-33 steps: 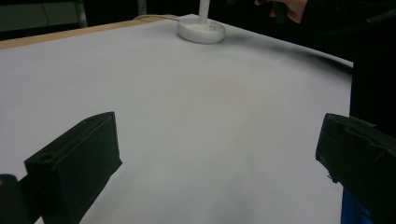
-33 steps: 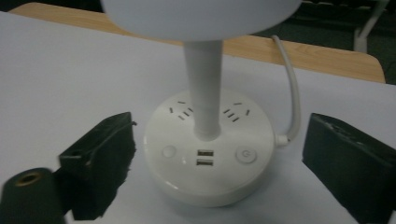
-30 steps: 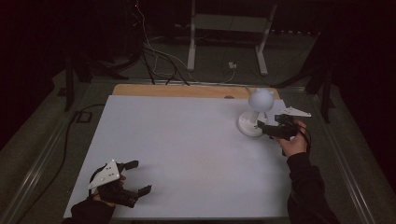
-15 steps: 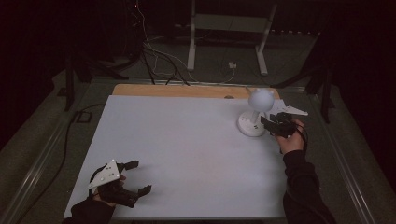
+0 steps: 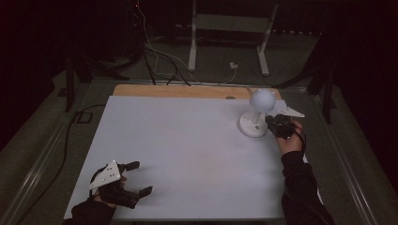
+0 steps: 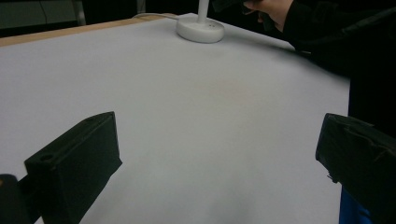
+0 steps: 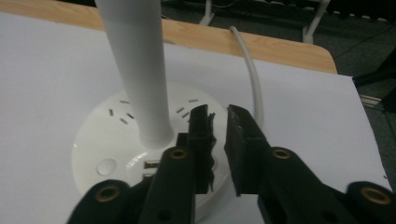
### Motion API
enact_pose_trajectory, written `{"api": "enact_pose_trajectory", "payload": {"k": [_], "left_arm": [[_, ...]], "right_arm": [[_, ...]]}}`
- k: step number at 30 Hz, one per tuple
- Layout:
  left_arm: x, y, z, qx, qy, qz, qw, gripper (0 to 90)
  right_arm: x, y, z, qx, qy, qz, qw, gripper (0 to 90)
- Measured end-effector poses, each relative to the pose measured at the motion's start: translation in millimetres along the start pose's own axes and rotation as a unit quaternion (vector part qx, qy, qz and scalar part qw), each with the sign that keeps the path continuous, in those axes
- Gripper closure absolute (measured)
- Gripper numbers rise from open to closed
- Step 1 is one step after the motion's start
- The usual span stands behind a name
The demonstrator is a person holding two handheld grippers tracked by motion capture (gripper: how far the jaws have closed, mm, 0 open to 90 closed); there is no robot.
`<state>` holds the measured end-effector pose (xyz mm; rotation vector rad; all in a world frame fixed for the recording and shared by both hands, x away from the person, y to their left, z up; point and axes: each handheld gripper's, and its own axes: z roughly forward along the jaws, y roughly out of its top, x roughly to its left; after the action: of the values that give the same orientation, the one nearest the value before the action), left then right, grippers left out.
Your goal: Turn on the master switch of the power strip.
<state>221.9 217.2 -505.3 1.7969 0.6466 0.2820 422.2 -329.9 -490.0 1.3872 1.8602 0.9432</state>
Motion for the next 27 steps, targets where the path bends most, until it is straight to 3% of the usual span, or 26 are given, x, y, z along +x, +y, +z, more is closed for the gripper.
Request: {"api": "enact_pose_trajectory", "payload": {"k": [8,22,27], "left_arm": [[-0.1,0.1,0.1,0.0,0.0,0.0,1.0,0.3],[-0.2,0.0,0.4,0.001,0.0,0.0,1.0,0.3],[-0.4,-0.1,0.2,0.002,0.0,0.001,1.0,0.3]], "right_arm": [[0.4,-2.7,3.2,0.005,-0.016,-0.007,0.9998,89.6],[4.8,-9.1,10.6,0.02,-0.007,-0.008,0.9997,89.9],[6.7,-12.5,13.5,0.023,-0.017,-0.009,0.9995,90.0]]}}
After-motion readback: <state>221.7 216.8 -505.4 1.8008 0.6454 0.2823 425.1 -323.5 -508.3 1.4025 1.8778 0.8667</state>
